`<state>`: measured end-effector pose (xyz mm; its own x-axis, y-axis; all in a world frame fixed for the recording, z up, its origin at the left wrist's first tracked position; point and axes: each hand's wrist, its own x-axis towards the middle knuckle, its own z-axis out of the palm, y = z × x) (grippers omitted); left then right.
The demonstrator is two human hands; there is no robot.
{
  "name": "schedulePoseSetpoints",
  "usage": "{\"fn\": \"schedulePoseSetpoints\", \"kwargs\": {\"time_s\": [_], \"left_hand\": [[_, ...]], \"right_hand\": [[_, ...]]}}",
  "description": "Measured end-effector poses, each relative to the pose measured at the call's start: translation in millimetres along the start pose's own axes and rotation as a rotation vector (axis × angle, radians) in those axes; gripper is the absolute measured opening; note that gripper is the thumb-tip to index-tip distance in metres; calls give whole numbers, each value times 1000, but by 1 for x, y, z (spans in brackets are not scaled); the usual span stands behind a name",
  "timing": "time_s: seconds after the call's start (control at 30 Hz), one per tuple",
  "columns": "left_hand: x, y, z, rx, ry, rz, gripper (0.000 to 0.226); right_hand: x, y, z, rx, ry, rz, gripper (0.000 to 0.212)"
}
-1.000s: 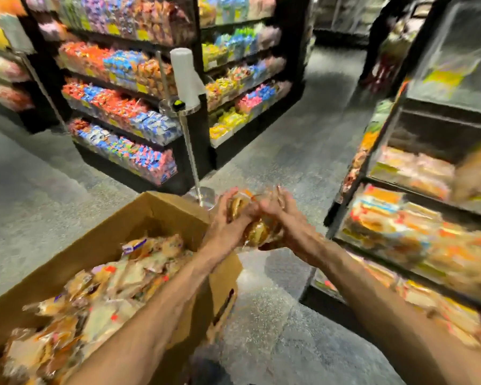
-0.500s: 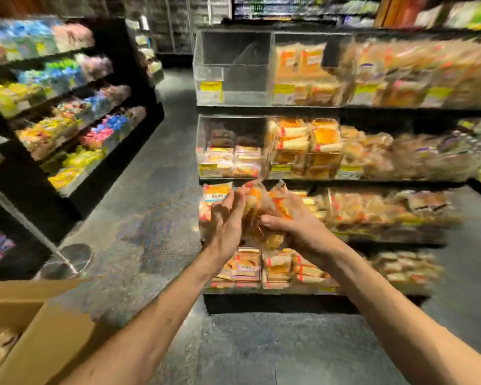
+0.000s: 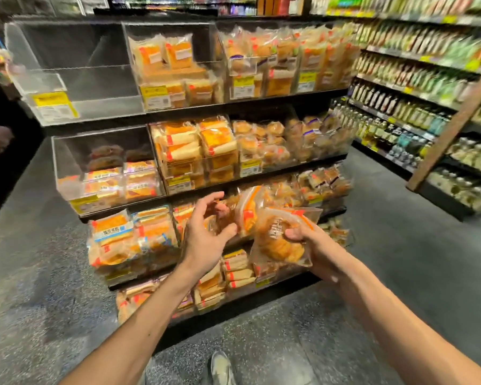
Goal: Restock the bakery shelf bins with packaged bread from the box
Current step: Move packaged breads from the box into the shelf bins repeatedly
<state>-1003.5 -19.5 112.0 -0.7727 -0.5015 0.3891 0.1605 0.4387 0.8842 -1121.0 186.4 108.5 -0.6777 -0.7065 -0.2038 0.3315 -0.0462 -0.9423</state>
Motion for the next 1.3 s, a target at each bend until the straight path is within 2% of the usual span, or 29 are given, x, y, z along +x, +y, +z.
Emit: {"fn": "schedulePoseSetpoints", "kwargs": {"time_s": [0.17,0.27,0.33,0.43,0.5,0.57,0.67,0.87,1.07,1.17,1.3], "left_hand": [[57,-25,31,-31,-108,71,69],[104,-42,49,-56,-231,35,68],[133,-48,58,-47,-304,49,59],[180,-59,75,-65,-367,53,39],[212,-68,90,-108,-311,21,31],[236,-75,105,-101,-237,22,25],[261,-83,124,-110,-232,-26,27],[305,-104,159,-233,-242,-98,58],[332,-116,193,-85,-252,-128,68],[339,-117,223,-31,-173,-160,65],[356,-115,258,105,-26,-207,59]], "right_hand": [[34,-26,-34,96,-27,6,70],[69,-50,-53,96,15,39,79],[91,-63,-62,124,3,61,85],[131,-86,-79,155,-8,73,70],[161,-99,-97,109,44,73,67],[187,-109,-112,37,77,82,82],[215,-113,-135,-8,71,99,99],[264,-130,-177,-17,44,118,81],[322,-159,-229,-68,-72,174,87],[352,-172,-262,-83,-198,206,100],[383,-188,-300,-95,-262,258,86]]}}
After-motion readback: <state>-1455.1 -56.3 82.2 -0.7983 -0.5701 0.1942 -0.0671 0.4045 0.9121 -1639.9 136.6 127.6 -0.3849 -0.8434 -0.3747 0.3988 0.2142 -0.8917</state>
